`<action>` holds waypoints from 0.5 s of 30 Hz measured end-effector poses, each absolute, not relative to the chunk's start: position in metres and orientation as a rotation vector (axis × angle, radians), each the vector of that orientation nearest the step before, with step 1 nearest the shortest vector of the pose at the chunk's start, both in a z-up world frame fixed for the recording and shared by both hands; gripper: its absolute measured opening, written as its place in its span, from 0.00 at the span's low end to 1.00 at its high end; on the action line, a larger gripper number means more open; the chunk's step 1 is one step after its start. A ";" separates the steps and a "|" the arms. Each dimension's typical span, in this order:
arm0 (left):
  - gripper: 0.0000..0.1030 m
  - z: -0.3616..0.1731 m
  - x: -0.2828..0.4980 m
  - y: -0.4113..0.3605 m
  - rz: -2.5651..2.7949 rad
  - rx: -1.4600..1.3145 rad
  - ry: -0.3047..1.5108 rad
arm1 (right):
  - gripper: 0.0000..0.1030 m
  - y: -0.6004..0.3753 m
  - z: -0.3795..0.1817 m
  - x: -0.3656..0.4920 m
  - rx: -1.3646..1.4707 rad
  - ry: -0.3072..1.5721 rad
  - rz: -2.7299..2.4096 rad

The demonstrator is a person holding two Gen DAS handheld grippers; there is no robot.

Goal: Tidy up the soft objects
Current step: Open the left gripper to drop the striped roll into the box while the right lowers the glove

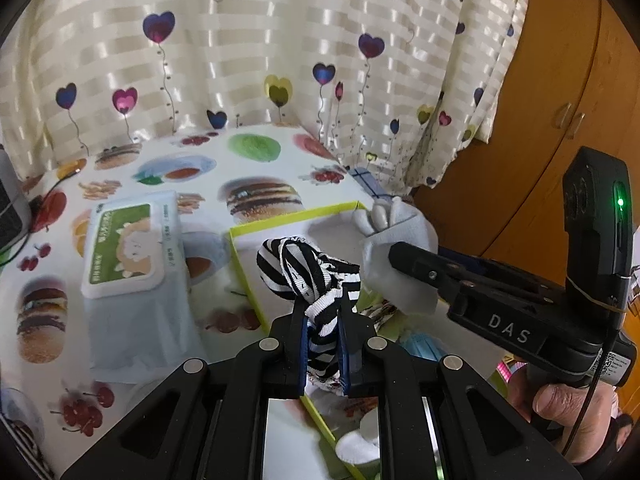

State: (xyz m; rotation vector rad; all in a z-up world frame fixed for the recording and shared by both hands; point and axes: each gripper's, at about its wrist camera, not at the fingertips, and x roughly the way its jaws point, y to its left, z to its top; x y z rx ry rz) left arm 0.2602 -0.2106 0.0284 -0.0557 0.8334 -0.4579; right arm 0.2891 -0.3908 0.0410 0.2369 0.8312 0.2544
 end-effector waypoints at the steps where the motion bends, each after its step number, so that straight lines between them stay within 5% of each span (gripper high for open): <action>1: 0.11 0.026 0.262 -0.212 -0.458 -0.053 0.843 | 0.34 -0.391 0.040 0.290 0.237 0.835 0.251; 4: 0.12 0.017 0.267 -0.216 -0.456 -0.048 0.873 | 0.36 -0.392 0.038 0.292 0.234 0.833 0.244; 11: 0.32 0.019 0.267 -0.215 -0.465 -0.055 0.867 | 0.40 -0.390 0.042 0.288 0.217 0.804 0.244; 15: 0.33 0.024 0.264 -0.213 -0.471 -0.064 0.859 | 0.40 -0.389 0.047 0.284 0.216 0.788 0.249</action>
